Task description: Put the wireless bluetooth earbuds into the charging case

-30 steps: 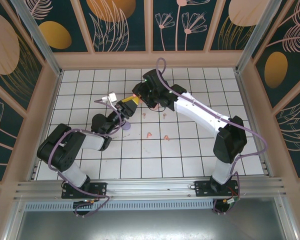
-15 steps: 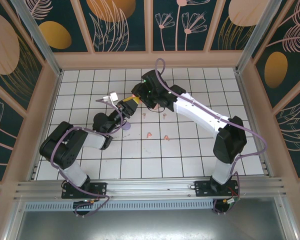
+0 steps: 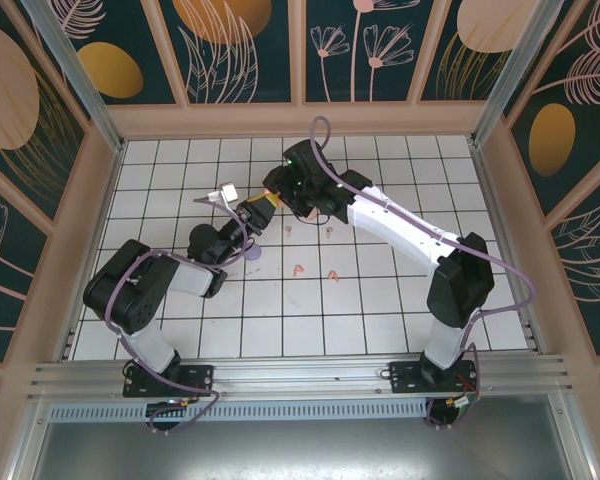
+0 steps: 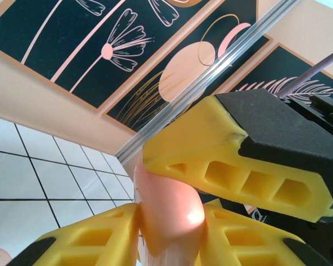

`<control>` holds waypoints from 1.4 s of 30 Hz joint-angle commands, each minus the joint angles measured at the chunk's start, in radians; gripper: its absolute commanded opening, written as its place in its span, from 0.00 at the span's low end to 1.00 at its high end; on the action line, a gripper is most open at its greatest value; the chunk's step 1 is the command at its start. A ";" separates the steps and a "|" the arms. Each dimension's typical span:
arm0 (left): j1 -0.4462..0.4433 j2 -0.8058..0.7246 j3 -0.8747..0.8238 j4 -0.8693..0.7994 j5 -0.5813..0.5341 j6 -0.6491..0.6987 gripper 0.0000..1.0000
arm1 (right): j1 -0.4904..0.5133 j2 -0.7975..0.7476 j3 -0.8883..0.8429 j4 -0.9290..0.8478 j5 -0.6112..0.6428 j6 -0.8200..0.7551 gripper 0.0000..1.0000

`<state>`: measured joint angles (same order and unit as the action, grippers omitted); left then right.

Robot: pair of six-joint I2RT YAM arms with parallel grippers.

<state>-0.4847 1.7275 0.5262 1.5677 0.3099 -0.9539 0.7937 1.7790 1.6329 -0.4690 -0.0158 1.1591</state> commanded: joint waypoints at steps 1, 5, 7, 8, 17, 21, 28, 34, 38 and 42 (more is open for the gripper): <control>-0.008 0.021 0.031 0.045 0.023 0.004 0.32 | 0.016 -0.041 0.010 0.010 -0.019 0.004 0.47; -0.008 0.027 0.032 0.049 0.024 0.002 0.27 | 0.016 -0.042 0.009 0.012 -0.021 0.002 0.48; -0.008 0.030 0.034 0.053 0.027 -0.001 0.25 | 0.018 -0.042 0.008 0.015 -0.024 0.003 0.47; -0.008 0.031 0.035 0.055 0.028 -0.002 0.23 | 0.018 -0.042 0.008 0.017 -0.027 0.004 0.47; -0.017 0.040 0.042 0.070 0.032 -0.008 0.09 | 0.018 -0.046 -0.001 0.037 -0.042 0.016 0.48; -0.018 0.041 0.041 0.075 0.030 -0.017 0.00 | 0.015 -0.050 -0.002 0.048 -0.041 0.023 0.50; -0.020 0.047 0.035 0.092 0.031 -0.035 0.00 | 0.003 -0.063 -0.004 0.059 -0.038 0.033 0.65; -0.020 0.051 0.030 0.095 0.030 -0.043 0.00 | -0.044 -0.105 -0.024 0.091 -0.014 0.031 0.83; -0.020 0.042 0.021 0.088 0.031 -0.039 0.00 | -0.074 -0.163 -0.060 0.084 0.011 -0.007 0.84; -0.020 0.028 0.028 0.049 0.065 -0.020 0.00 | -0.106 -0.262 -0.186 0.108 0.020 -0.080 0.84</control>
<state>-0.4980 1.7657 0.5434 1.5940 0.3355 -0.9813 0.7055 1.5993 1.5139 -0.3981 -0.0200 1.1458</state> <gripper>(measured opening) 0.204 0.834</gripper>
